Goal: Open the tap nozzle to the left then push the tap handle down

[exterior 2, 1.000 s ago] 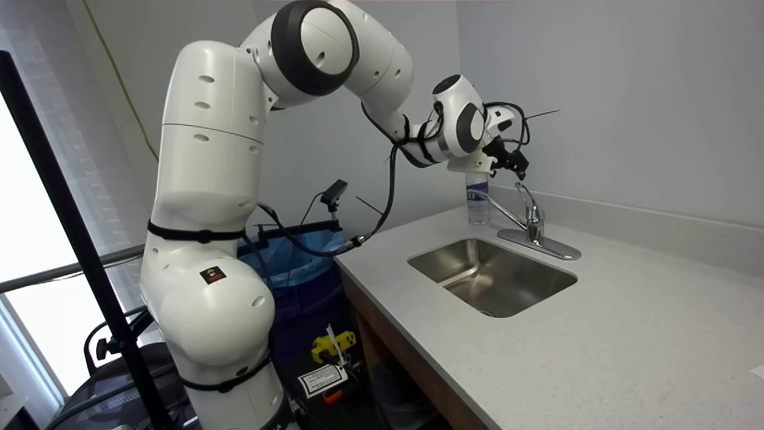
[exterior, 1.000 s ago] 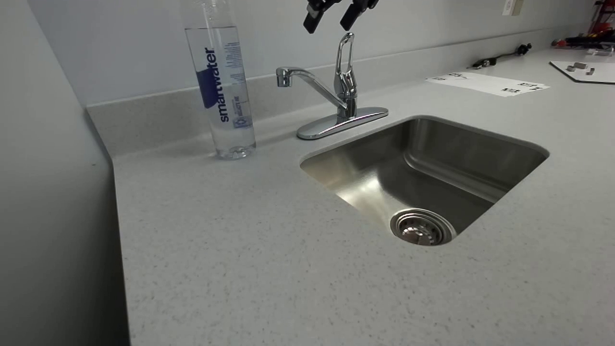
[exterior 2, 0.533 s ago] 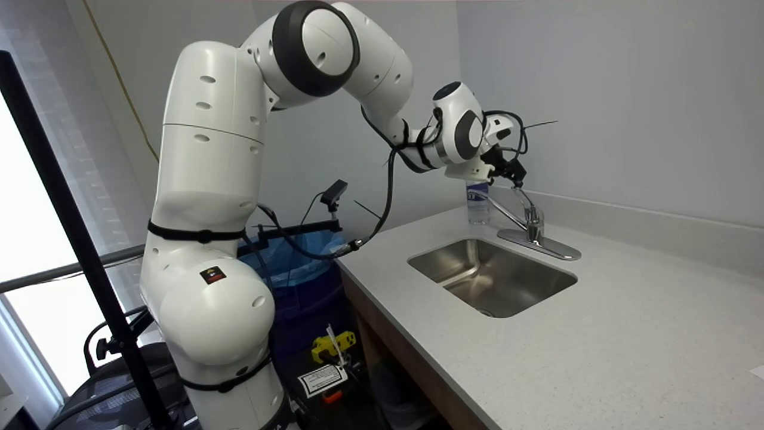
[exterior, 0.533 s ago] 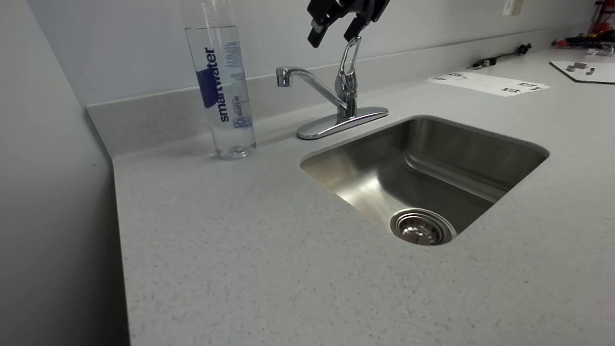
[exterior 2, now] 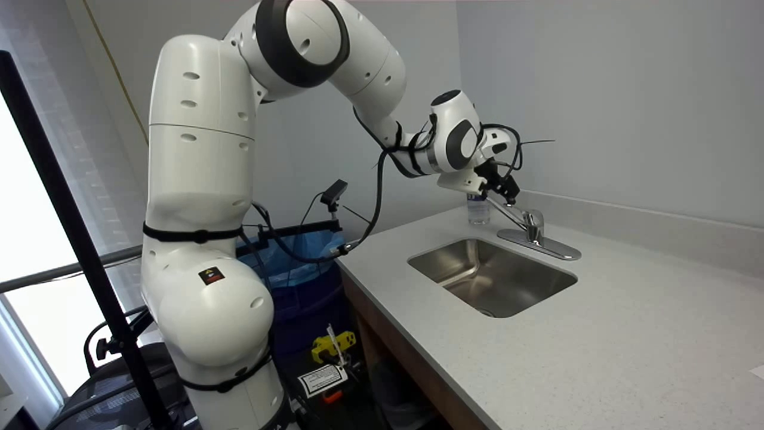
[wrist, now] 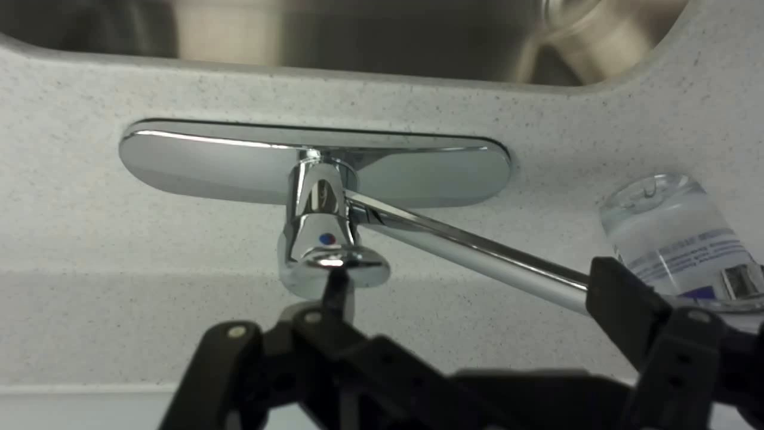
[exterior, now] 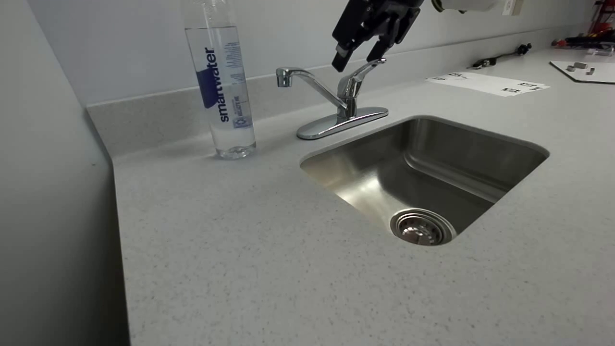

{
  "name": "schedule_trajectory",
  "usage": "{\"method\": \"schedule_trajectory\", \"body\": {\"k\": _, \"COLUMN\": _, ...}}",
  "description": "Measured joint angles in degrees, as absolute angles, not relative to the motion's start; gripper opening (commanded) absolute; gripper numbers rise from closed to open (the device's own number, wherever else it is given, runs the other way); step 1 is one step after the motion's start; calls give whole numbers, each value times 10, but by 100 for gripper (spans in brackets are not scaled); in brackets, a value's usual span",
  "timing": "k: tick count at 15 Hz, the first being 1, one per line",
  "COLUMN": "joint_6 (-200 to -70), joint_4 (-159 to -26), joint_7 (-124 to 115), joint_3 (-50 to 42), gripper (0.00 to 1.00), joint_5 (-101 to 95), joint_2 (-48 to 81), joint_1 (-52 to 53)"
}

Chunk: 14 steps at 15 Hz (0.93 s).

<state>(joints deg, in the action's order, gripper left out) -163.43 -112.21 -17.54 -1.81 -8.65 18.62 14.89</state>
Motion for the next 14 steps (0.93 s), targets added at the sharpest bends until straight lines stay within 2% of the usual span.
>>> {"method": "schedule_trajectory", "body": {"k": 14, "joint_6": -1624, "joint_4": -1175, "joint_7": -131, "joint_3": -5, "gripper": 100, "joint_5": -74, "joint_2": 130, "joint_1": 126}}
